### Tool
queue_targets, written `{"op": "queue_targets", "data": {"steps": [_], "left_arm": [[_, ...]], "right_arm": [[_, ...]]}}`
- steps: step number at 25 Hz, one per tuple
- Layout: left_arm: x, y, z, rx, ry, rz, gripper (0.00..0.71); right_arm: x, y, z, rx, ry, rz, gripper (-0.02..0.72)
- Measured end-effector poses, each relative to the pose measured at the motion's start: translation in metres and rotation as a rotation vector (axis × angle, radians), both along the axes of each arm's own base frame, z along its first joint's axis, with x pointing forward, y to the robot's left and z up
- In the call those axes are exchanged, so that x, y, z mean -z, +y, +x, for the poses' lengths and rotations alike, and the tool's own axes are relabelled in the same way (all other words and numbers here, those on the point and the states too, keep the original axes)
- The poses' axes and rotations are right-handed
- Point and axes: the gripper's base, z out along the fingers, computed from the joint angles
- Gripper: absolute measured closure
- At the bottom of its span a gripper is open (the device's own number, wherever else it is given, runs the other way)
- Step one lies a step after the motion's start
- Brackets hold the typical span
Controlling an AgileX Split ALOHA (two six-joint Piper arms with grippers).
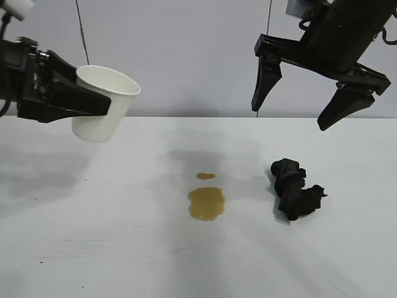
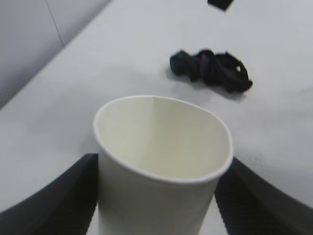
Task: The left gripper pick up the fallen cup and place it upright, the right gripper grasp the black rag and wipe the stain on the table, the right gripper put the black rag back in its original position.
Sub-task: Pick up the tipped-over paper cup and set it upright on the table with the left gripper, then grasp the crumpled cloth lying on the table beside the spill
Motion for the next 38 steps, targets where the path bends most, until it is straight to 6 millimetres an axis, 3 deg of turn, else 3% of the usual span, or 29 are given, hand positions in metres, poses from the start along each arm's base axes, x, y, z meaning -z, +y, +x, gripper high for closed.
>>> {"op": "queue_targets", "data": {"steps": [9,19,23,26,28,32,34,38], "left_arm": [[0.060,0.023,0.011,-0.027,0.110,-0.061,0.232],[0.098,0.028,0.010,-0.029,0.166,-0.050,0.232],[0.099,0.028,0.011,-0.030,0.163,-0.050,0.206],[0.099,0.028,0.011,-0.022,0.144,-0.042,0.083],[0.099,0.028,0.011,-0.022,0.142,-0.040,0.044],[0.094,0.028,0.011,-0.037,0.167,-0.053,0.022],[0.080,0.029,0.013,-0.068,0.202,-0.086,0.019],[0.021,0.033,0.014,-0.219,0.273,-0.103,0.017]], "right_arm": [[0.000,0.000,0.000,0.000,-0.001,0.000,0.009],[0.000,0.000,0.000,0.000,-0.002,0.000,0.009],[0.000,0.000,0.000,0.000,-0.002,0.000,0.009],[0.000,0.000,0.000,0.000,-0.002,0.000,0.009],[0.000,0.000,0.000,0.000,-0.002,0.000,0.009],[0.000,0.000,0.000,0.000,-0.002,0.000,0.009],[0.000,0.000,0.000,0.000,-0.002,0.000,0.009],[0.000,0.000,0.000,0.000,-0.002,0.000,0.009]]}}
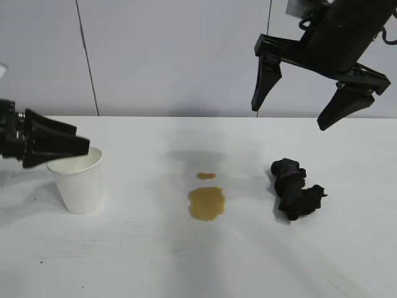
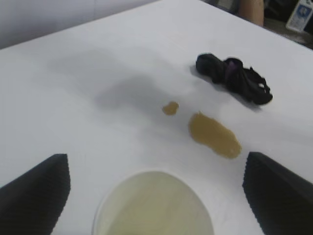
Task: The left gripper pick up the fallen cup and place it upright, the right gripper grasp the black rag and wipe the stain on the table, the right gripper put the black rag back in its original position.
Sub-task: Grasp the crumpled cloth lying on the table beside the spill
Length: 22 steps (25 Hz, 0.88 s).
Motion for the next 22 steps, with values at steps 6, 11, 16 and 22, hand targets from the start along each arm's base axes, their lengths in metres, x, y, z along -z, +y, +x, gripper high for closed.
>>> {"op": "queue_targets", "data": {"steps": [6,11,16,22], "left_arm": [[-0.070,-0.006,-0.017,-0.302,0.200,0.132,0.017],[-0.093,-0.026,-0.017,-0.405,0.410,0.170,0.017],[-0.101,-0.032,-0.008,-0.462,0.528,0.216,0.017],[-0.089,-0.034,-0.001,-0.449,0.651,0.232,0.017]], "right_arm": [[-0.001,0.000,0.001,0.003,-0.015,0.002,0.009],[-0.003,0.002,0.005,0.030,-0.054,0.036,0.009],[0.002,-0.002,0.007,-0.003,-0.064,-0.033,0.009],[0.033,-0.008,0.018,-0.008,-0.017,-0.145,0.009]]}}
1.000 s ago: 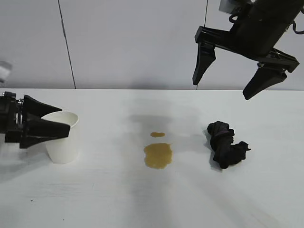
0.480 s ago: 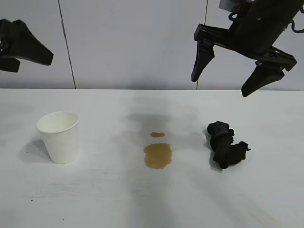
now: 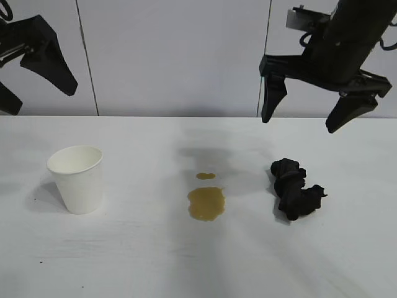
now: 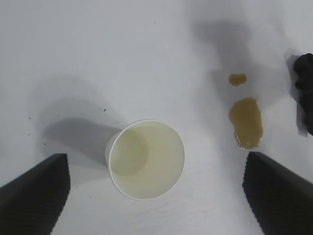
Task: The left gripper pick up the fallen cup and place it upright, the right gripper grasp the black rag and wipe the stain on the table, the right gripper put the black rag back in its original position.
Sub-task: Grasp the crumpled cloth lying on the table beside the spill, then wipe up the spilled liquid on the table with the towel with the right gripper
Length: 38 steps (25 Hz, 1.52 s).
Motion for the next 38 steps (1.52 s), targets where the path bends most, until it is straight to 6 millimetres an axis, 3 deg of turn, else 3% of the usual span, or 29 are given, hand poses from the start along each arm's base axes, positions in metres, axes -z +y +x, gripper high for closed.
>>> {"op": "queue_targets", "data": {"steps": [7,10,12,16,18,25,32,38], "left_arm": [[0.000,-0.001,-0.001,0.006,0.015,-0.004,0.017],[0.000,-0.001,-0.001,0.007,0.018,-0.004,0.017],[0.000,-0.001,-0.001,0.007,0.018,-0.004,0.017],[0.000,-0.001,-0.001,0.008,0.018,-0.004,0.017],[0.000,-0.001,-0.001,0.008,0.019,-0.004,0.017],[0.000,-0.001,-0.001,0.008,0.019,-0.004,0.017],[0.000,-0.001,-0.001,0.009,0.020,-0.005,0.017],[0.001,-0.001,-0.002,0.011,0.024,-0.005,0.017]], "right_arm": [[0.056,0.002,0.011,0.003,0.113,-0.035,0.009],[0.074,0.003,0.013,0.003,0.153,-0.045,0.050],[0.080,0.003,0.015,0.005,0.156,-0.045,0.148],[0.083,0.003,0.015,0.023,0.157,-0.044,0.473],[0.083,0.002,0.015,0.023,0.155,-0.046,0.574],[0.076,0.012,0.013,0.036,0.150,0.013,0.588],[0.040,0.077,0.003,-0.099,0.061,0.089,0.588],[0.041,0.118,-0.009,-0.199,0.020,0.098,0.588]]}}
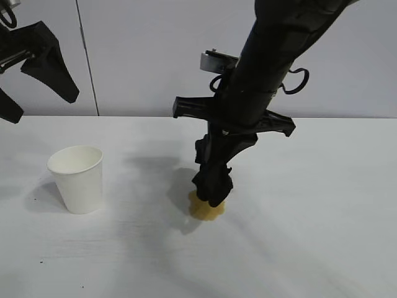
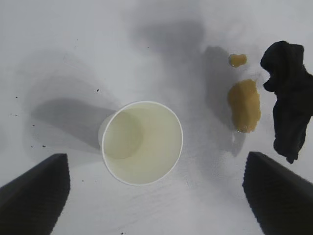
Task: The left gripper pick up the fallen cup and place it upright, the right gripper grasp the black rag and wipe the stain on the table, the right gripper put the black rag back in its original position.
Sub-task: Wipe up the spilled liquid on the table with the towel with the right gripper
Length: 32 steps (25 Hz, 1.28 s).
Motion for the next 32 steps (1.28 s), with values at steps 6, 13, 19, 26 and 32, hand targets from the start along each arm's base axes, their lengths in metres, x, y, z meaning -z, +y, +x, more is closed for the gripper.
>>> {"op": "queue_targets", "data": {"steps": [6,13,19,26,32], "left_arm": [[0.000,0.000,0.000,0.001,0.002,0.000,0.017],[0.000,0.000,0.000,0.001,0.002,0.002,0.017],[0.000,0.000,0.000,0.002,0.002,0.002,0.017],[0.000,0.000,0.000,0.002,0.001,0.003,0.017],[0.000,0.000,0.000,0.002,0.000,0.003,0.017]], "right_arm": [[0.041,0.008,0.004,-0.037,0.019,-0.062,0.588],[0.052,-0.011,0.024,0.077,-0.043,-0.072,0.588],[0.052,-0.038,0.054,0.159,-0.102,-0.063,0.588],[0.052,-0.016,0.047,0.085,-0.100,-0.083,0.588],[0.054,0.021,0.021,-0.035,-0.049,-0.119,0.588]]}}
